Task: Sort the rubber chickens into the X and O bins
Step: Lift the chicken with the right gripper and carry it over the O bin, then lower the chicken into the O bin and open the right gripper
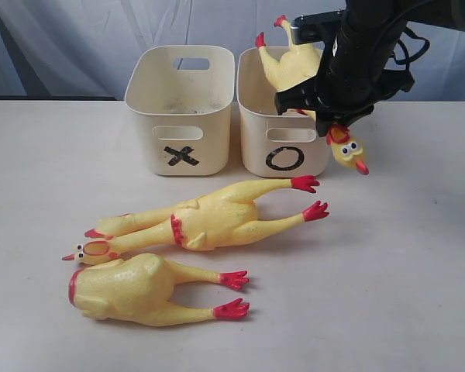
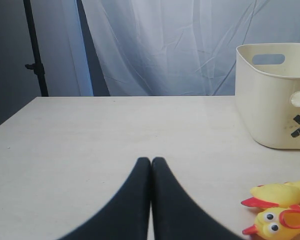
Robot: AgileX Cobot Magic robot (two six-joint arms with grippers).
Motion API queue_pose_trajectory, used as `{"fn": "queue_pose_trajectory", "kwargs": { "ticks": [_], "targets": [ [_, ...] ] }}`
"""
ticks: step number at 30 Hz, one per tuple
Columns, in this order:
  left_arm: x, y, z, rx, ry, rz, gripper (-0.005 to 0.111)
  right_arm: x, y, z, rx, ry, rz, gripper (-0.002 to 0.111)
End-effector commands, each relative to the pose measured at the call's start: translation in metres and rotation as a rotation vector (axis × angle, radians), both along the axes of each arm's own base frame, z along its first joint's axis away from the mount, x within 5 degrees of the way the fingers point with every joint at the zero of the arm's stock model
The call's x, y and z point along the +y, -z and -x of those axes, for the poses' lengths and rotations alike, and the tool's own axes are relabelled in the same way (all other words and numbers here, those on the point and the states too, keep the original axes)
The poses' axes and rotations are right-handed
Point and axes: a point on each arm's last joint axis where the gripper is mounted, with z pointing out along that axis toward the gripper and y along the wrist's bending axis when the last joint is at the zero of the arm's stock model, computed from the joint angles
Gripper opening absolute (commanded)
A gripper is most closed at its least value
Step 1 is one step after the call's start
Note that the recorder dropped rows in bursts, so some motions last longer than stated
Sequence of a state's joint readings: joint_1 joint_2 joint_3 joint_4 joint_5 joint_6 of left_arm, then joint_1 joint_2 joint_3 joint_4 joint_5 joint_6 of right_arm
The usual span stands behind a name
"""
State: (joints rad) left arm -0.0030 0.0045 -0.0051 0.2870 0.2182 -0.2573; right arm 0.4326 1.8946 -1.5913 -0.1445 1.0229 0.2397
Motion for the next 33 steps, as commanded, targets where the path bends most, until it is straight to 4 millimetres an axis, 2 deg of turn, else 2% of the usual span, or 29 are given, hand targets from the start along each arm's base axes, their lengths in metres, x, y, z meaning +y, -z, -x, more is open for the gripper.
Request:
{"fn": "queue_pose_trajectory", "kwargs": {
  "ticks": [1, 11, 13, 17, 19, 33],
  "targets": [
    [0.0001, 0.0012, 0.0001, -0.002, -0.001, 0.0, 0.0, 0.0003, -0.0039, -0.0033, -0.032, -0.002, -0.014, -0.001],
    [0.0001, 0.0012, 0.0001, -0.002, -0.001, 0.0, 0.0, 0.0, -0.0063, -0.0026, -0.037, -0.002, -0.016, 0.002],
    [0.0001, 0.0012, 0.0001, -0.002, -0.001, 0.0, 0.0, 0.0007, -0.0061, -0.0022, -0.032, 0.0, -0.026, 0.013],
    [0.0001, 0.0012, 0.0001, -0.002, -0.001, 0.0, 0.0, 0.0015, -0.006, -0.0018, -0.028, 0.003, -0.036, 0.041],
    [0.0001, 0.0012, 0.0001, -0.002, -0.001, 0.0, 0.0, 0.0016, -0.006, -0.0018, -0.027, 0.003, -0.037, 0.049],
    [0.0001, 0.0012, 0.0001, -0.002, -0.001, 0.0, 0.0, 0.0015, -0.0098, -0.0014, -0.044, 0.001, -0.046, 0.052]
  ]
}}
